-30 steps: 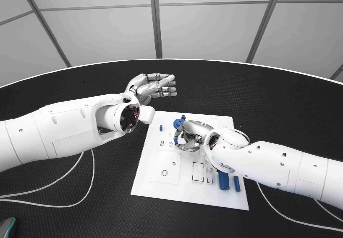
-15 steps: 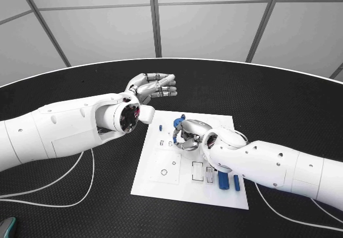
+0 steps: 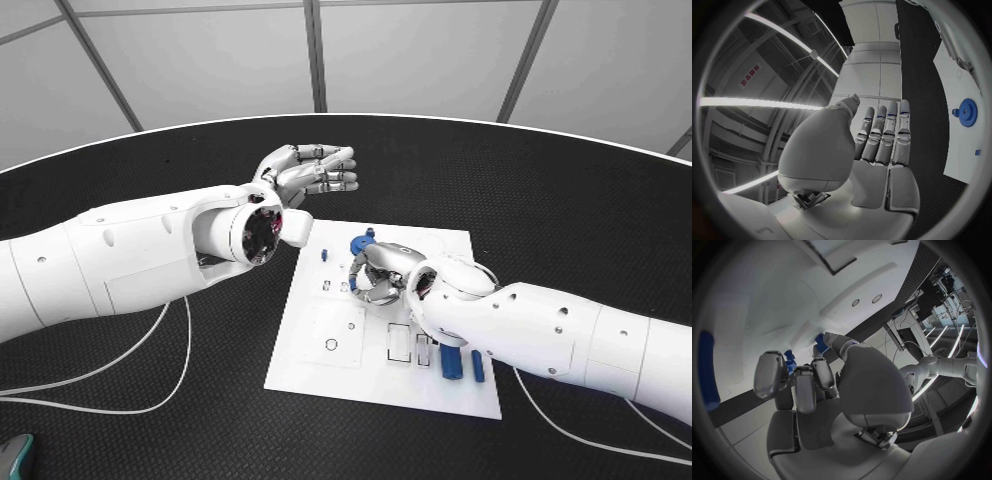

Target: Assemble the parts on the task board

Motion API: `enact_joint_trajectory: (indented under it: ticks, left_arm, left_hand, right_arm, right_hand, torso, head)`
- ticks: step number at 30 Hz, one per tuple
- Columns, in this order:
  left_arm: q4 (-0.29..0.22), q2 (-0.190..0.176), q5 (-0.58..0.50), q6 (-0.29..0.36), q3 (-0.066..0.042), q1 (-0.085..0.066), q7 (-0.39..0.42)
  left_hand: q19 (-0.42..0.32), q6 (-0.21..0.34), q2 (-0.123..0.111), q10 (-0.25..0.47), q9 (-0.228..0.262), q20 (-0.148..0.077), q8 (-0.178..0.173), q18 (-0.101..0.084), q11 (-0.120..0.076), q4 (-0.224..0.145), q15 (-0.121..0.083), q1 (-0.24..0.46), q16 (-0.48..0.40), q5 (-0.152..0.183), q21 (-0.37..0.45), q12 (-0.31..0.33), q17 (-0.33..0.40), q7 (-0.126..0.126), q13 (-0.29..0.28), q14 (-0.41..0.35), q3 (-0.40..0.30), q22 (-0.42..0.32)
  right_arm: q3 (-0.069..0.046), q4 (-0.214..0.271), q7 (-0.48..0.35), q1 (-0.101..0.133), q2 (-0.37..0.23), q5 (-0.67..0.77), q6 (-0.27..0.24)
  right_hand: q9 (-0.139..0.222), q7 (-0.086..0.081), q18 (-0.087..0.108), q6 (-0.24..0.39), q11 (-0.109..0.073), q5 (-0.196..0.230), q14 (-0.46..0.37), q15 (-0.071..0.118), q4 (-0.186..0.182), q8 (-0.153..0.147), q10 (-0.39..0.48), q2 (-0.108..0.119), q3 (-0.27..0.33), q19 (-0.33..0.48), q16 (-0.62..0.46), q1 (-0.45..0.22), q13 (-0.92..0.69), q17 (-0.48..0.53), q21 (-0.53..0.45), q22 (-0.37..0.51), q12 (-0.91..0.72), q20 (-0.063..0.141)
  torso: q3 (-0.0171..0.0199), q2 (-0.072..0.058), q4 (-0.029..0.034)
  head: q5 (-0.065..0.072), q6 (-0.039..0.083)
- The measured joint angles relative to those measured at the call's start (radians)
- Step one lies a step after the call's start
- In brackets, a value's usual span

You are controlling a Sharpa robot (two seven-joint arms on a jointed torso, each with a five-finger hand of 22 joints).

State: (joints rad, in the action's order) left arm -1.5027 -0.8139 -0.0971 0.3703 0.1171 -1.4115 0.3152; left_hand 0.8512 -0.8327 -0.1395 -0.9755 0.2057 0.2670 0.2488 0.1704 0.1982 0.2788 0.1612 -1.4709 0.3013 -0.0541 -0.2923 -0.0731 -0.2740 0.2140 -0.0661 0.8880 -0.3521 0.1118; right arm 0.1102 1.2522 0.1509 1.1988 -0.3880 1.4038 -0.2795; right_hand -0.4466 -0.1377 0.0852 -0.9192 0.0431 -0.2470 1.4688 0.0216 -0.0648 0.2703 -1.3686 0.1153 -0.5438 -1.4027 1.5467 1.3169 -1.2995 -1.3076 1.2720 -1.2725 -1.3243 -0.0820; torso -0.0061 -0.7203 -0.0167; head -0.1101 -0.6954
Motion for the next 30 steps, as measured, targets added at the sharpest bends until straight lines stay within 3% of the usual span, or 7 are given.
enact_joint_trajectory:
  ticks: [15, 30]
  left_arm:
    - [0.000, -0.001, 0.000, -0.002, 0.000, 0.000, -0.003]
    - [0.000, -0.001, 0.000, -0.004, 0.000, 0.000, -0.004]
  left_hand:
    - [0.000, 0.000, 0.000, 0.000, -0.001, 0.000, 0.000, 0.000, 0.000, 0.000, 0.000, 0.000, 0.000, 0.000, 0.000, 0.000, -0.001, 0.000, 0.000, 0.000, 0.000, -0.001]
    - [0.000, 0.000, 0.000, 0.000, -0.001, 0.000, 0.000, 0.000, 0.000, 0.000, 0.000, 0.000, 0.000, 0.000, 0.000, 0.000, -0.001, 0.000, 0.000, 0.000, 0.000, -0.001]
  right_arm:
    - [0.000, -0.013, 0.008, -0.003, 0.002, 0.000, 0.005]
    - [0.000, -0.009, 0.006, -0.004, 0.003, 0.000, 0.001]
  right_hand:
    - [0.003, 0.004, 0.000, -0.001, 0.008, 0.000, 0.000, 0.000, 0.000, -0.003, 0.008, 0.003, 0.000, 0.000, 0.000, -0.003, 0.005, 0.000, -0.004, 0.002, 0.000, 0.000]
    - [0.006, -0.008, 0.000, 0.012, 0.011, 0.000, 0.000, 0.000, 0.006, -0.006, 0.011, 0.013, -0.006, 0.004, 0.000, -0.013, 0.007, 0.000, -0.008, 0.004, 0.000, -0.004]
  torso:
    - [0.0002, 0.001, -0.0009]
    - [0.0001, 0.002, -0.0008]
  head:
    - [0.000, -0.006]
    - [0.001, -0.008]
